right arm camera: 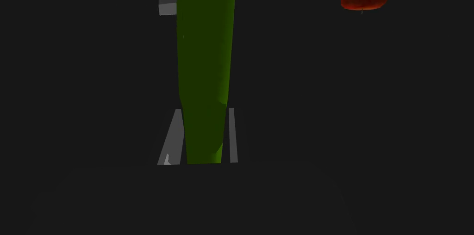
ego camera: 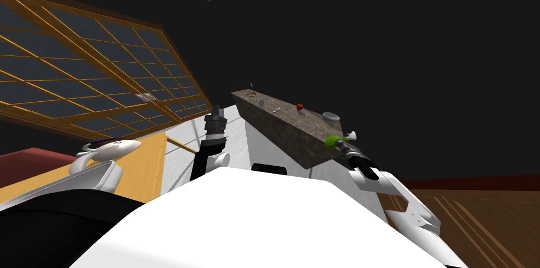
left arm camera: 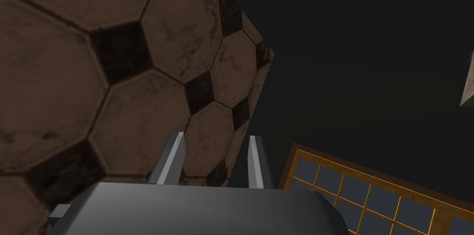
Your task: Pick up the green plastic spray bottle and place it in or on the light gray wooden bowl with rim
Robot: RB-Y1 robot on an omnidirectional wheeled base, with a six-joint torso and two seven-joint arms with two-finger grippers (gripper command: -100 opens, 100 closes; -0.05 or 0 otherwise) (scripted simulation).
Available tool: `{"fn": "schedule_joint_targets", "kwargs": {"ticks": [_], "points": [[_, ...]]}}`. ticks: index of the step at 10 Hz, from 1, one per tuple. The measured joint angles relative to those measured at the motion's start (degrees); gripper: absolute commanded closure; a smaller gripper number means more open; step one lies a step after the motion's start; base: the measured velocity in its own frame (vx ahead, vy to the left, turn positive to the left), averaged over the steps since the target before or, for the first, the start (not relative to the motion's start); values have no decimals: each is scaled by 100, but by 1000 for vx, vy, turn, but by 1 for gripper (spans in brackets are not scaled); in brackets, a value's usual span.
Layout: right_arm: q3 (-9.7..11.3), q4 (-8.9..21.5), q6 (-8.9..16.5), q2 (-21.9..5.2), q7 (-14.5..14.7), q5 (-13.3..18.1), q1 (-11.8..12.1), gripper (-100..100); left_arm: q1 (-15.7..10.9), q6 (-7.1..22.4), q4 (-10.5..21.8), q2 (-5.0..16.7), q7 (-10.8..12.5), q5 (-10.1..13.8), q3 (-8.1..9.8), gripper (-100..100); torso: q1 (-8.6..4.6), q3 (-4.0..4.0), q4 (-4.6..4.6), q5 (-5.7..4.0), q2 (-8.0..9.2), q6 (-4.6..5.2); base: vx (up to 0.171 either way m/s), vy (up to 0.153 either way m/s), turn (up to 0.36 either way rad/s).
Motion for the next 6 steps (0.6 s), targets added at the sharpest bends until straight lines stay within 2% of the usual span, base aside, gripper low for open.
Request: {"fn": "schedule_joint_targets", "kwargs": {"ticks": [2,3,5,6], "points": [[-34,129,295,-230,-58,-106,-121,100,1,0,0,0,0,0,1,0,-5,-7,-4,1,-10,4,-20,-106,165],[-84,172,420,-369,-95,-182,-100,100,1,0,0,0,0,0,0,0,2,-11,-5,7,-18,1,-27,-129,270],[-128,351,710,-604,-153,-271,-254,100,1,0,0,0,0,0,1,0,3,-16,-8,8,-26,4,-6,-106,172],[-164,456,847,-764,-187,-354,-305,100,1,0,0,0,0,0,0,0,7,-19,-8,13,-33,-1,21,-139,324]]}}
